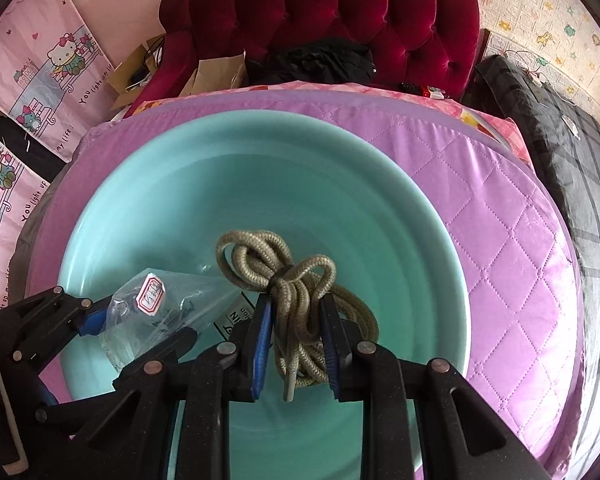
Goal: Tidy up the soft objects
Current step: 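Open both tools to drop the rope and plastic bag into the basin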
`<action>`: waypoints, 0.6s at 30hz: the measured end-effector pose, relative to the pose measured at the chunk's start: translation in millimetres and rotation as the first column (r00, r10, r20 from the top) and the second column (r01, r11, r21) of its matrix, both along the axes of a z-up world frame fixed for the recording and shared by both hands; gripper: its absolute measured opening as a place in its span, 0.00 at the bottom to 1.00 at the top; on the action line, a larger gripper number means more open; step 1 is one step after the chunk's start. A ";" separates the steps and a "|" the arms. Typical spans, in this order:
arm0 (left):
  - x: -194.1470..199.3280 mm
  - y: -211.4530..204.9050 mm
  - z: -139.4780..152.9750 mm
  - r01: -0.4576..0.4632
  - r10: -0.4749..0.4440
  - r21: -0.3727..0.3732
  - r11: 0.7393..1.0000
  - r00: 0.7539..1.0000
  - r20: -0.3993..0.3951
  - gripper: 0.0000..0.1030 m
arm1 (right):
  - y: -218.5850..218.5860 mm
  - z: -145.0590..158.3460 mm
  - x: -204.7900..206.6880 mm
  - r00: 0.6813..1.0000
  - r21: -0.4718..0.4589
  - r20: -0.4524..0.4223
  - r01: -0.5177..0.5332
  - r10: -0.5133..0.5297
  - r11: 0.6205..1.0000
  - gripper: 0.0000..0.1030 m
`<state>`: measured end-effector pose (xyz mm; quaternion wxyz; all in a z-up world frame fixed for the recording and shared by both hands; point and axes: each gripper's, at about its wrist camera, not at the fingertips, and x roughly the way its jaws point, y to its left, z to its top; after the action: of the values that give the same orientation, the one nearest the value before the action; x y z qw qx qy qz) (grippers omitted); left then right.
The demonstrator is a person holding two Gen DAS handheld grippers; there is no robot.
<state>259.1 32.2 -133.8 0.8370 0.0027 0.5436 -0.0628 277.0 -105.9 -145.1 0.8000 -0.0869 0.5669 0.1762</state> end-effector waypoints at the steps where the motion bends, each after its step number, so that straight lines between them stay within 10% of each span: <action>1: 0.7 -1.0 -1.9 0.001 -0.001 0.000 1.000 1.000 -0.004 0.42 | -0.1 -2.0 1.0 1.000 -0.001 -0.004 0.003 -0.003 1.000 0.25; 11: 1.9 -3.1 -2.4 0.010 -0.010 -0.005 1.000 1.000 -0.004 0.45 | 1.2 -0.7 3.2 1.000 -0.004 -0.004 0.004 -0.004 1.000 0.32; 18: -5.0 -5.1 5.8 0.004 -0.005 0.039 0.999 0.999 0.035 0.95 | 2.1 13.7 -4.3 0.999 -0.013 0.038 0.016 -0.015 1.000 0.70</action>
<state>254.1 27.1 -128.0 0.8461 0.0212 0.5298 -0.0542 272.7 -103.9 -131.4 0.8112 -0.0912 0.5537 0.1644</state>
